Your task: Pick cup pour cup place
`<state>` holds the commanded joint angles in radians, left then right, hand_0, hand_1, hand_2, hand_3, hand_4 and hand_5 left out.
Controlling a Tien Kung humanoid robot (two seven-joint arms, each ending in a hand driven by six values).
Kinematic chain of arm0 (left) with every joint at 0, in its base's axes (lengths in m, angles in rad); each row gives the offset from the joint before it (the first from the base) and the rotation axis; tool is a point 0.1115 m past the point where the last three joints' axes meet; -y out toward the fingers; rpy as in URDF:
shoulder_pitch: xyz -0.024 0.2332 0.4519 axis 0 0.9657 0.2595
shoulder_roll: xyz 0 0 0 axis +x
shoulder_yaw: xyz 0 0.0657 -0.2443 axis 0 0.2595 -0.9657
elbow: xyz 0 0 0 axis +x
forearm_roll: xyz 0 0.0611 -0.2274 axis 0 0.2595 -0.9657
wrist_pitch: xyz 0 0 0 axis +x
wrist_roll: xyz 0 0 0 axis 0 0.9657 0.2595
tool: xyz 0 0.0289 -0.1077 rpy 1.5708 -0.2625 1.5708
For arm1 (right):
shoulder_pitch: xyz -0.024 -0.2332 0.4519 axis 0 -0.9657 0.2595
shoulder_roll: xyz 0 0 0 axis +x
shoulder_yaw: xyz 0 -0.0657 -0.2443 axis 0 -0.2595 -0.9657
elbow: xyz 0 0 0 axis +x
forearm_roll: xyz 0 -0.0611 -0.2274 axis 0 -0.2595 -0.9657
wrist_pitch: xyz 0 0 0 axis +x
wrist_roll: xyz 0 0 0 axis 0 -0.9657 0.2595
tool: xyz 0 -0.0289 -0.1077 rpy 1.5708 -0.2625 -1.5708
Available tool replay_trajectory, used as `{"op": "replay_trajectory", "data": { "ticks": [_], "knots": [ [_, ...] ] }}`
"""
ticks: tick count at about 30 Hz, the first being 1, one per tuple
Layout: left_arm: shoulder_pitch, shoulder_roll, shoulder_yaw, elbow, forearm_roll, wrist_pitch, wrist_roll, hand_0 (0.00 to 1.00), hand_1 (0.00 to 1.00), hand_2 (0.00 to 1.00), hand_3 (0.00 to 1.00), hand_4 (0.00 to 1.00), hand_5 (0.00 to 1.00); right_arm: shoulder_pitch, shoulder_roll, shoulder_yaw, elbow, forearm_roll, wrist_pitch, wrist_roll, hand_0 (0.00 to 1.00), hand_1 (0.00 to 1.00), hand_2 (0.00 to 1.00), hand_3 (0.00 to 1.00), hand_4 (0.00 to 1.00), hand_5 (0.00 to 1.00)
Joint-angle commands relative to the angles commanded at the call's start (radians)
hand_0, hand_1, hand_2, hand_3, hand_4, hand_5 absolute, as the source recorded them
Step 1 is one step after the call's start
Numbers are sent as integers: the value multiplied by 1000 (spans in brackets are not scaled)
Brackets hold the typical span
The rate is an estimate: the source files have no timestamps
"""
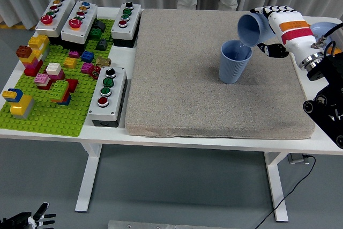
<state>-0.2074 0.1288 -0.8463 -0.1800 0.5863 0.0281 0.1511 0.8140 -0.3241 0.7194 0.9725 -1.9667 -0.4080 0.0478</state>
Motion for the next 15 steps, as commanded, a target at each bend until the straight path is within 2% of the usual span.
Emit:
{"op": "replay_trajectory", "data": {
  "ticks": [15],
  "knots": [
    [-3,1,0,0,1,0,0,723,707,741,637,518,972,11,-16,-37,3,-13,-8,-15,863,704,597,660,751,117]
  ]
}}
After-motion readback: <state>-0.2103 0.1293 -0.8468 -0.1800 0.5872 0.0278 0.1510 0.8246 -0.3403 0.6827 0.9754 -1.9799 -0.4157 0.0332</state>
